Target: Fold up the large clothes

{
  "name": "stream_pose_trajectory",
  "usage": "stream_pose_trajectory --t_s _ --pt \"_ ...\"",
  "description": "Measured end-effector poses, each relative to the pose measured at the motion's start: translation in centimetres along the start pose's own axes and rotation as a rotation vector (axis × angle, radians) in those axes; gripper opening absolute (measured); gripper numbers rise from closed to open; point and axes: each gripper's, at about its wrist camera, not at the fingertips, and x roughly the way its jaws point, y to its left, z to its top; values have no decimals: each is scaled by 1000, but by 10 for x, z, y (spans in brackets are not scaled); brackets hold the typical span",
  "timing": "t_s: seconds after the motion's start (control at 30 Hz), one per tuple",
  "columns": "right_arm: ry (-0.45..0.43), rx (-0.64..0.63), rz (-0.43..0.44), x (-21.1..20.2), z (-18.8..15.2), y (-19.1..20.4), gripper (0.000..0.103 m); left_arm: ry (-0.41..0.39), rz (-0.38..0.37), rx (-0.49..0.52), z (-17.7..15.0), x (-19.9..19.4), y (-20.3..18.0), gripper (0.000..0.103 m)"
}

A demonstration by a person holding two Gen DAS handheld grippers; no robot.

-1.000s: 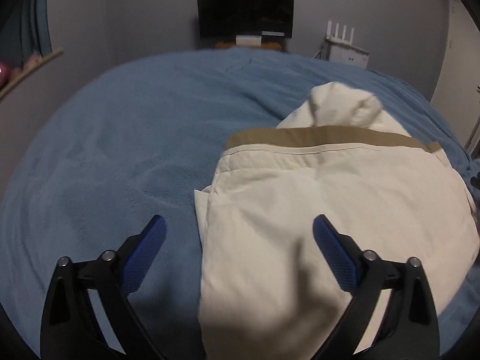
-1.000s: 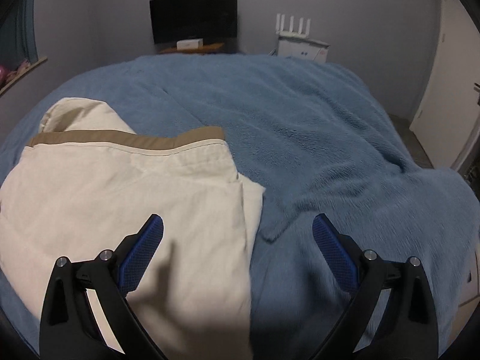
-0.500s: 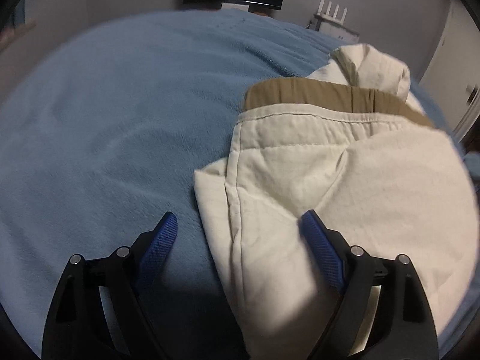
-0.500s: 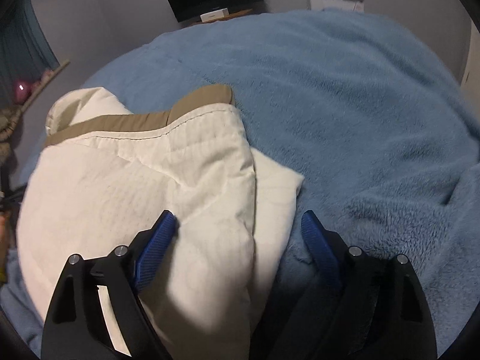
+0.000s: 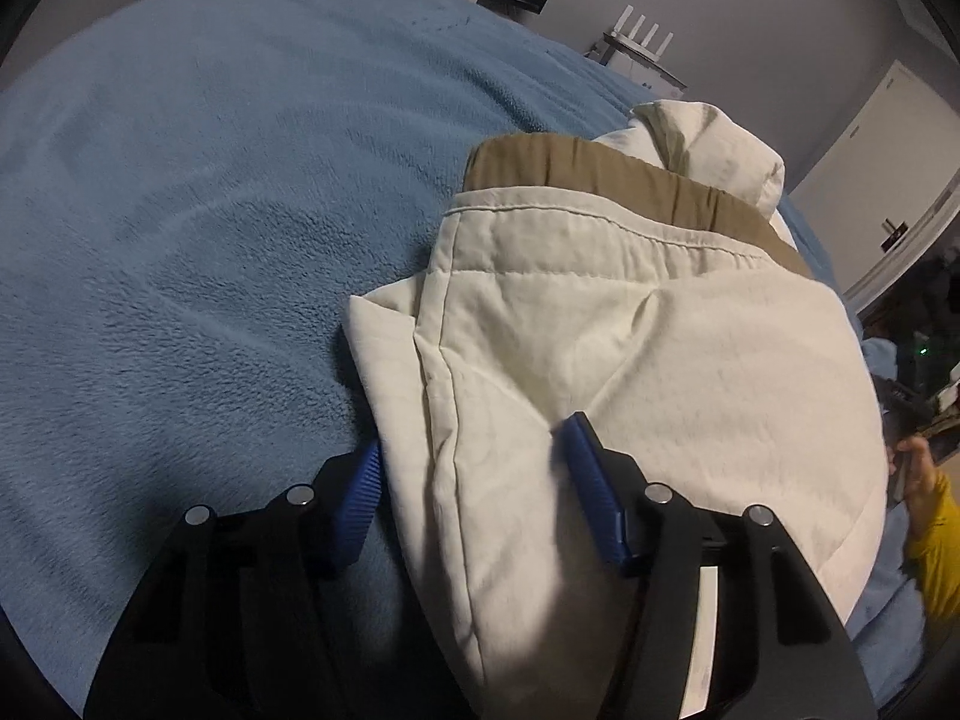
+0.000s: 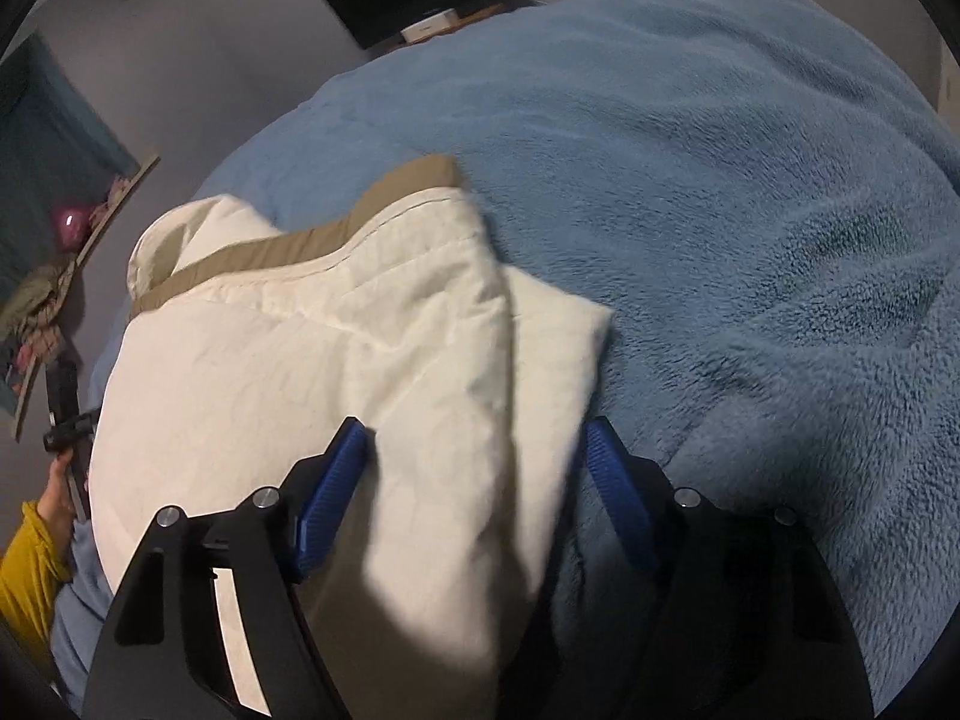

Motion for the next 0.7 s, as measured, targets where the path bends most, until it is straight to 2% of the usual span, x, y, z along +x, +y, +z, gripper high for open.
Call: stream_pose_trajectory --t_s 0.13,0.2,0.3,0.43,0.5,0.7 --pt "15 68 59 15 9 -13 75 5 -33 -17 6 13 4 63" --pt "11 65 84 20 13 -14 82 0 -46 -15 8 17 5 64" --pt "3 26 105 26 18 -11 84 -13 -58 -19 9 20 7 65" --pt "8 -34 92 23 16 4 78 -28 -55 13 5 13 1 55" --pt "22 -41 115 19 13 6 68 -30 -66 20 3 9 -1 49" --pt "55 -45 150 5 3 7 61 -31 -91 25 -9 -4 1 43"
